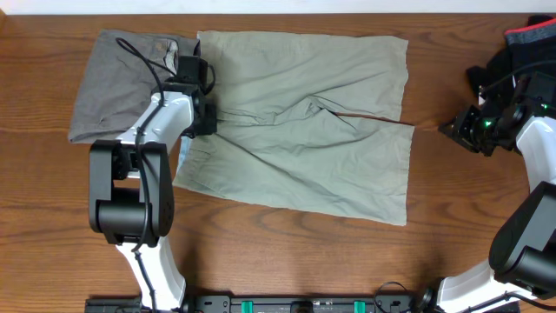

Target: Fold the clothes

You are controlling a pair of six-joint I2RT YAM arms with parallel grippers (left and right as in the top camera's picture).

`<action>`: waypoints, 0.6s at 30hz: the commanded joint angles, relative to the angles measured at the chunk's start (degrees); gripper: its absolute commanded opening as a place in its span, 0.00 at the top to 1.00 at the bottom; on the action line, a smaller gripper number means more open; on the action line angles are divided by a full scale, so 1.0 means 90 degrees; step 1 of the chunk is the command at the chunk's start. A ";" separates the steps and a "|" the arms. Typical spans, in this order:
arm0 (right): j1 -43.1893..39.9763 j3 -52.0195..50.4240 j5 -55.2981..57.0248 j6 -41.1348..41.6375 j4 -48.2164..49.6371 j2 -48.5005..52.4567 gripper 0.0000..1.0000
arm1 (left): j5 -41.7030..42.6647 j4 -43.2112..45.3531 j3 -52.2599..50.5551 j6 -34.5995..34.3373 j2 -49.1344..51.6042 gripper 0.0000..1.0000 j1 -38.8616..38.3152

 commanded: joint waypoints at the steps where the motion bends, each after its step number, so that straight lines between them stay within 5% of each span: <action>1: 0.0058 -0.0010 -0.0024 0.0015 -0.0049 -0.0002 0.69 | -0.0262 -0.0095 0.0051 -0.0068 -0.0163 0.48 0.0036; 6: 0.0063 -0.0012 -0.0019 -0.0359 -0.0296 0.0000 0.58 | -0.0160 -0.0410 0.0104 -0.0068 -0.0760 0.32 0.0036; 13: 0.0063 -0.0471 0.0823 -0.0629 -0.0464 0.0005 0.48 | 0.0741 -0.0573 0.0104 -0.0066 -0.1838 0.32 0.0036; 18: 0.0063 -0.1576 0.0391 -0.0748 0.0593 0.0007 0.47 | 0.0867 -0.0746 0.0102 -0.0066 -0.2237 0.36 0.0036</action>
